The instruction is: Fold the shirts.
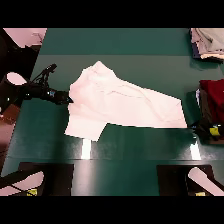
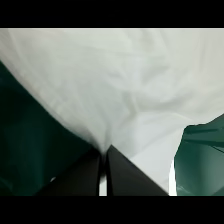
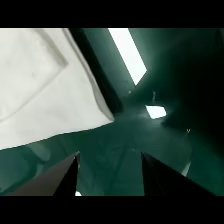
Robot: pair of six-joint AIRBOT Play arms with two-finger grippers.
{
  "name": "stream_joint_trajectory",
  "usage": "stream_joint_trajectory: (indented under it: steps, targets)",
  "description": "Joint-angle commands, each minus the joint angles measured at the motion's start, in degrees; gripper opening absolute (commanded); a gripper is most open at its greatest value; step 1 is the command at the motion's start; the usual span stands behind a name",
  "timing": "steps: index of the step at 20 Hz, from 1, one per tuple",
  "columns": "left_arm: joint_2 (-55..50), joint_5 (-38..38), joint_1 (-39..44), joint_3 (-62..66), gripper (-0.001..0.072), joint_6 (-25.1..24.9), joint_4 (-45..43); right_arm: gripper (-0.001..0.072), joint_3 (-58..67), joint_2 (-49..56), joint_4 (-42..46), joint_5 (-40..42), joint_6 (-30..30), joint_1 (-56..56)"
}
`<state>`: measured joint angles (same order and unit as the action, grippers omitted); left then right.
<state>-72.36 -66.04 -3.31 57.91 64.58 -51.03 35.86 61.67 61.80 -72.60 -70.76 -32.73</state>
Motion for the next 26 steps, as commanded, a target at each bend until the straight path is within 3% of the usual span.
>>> stream_joint_trajectory:
  steps: [1,6,9,10,11,16,21,26]
  targets:
    - [0.02,-0.59,-0.04,0.42,0.0027,-0.02,0.11,0.0449,-1.92,4.24,-3.87,4.76,0.79,0.68]
    - [0.04,-0.63,-0.07,0.42,0.0027,-0.02,0.31,0.0428,-1.92,5.03,-5.33,10.23,0.52,5.62]
    - [0.04,-0.81,-0.04,0.42,0.0027,-0.02,0.35,0.0199,-1.92,5.03,-5.25,10.69,0.55,7.23]
    - [0.04,-1.2,-0.07,0.42,0.0027,0.11,0.5,0.0068,-1.92,4.94,-5.29,10.23,0.57,7.34]
    - [0.04,-1.77,-0.07,0.44,0.0027,1.03,0.7,0.002,-1.92,4.33,-5.31,9.46,0.59,7.32]
    - [3.69,-1.66,-0.07,9.73,0.0025,4.7,0.57,0.0018,6.73,-6.23,-7.1,3.89,0.48,7.32]
    - [9.2,-1.36,-0.07,37.0,0.0027,7.61,0.55,0.0017,28.2,-14.19,-20.68,5.49,-0.37,7.32]
    - [13.42,2.82,-0.07,63.06,0.0027,7.56,0.5,0.0017,49.22,-17.22,-21.24,6.05,-0.81,7.3]
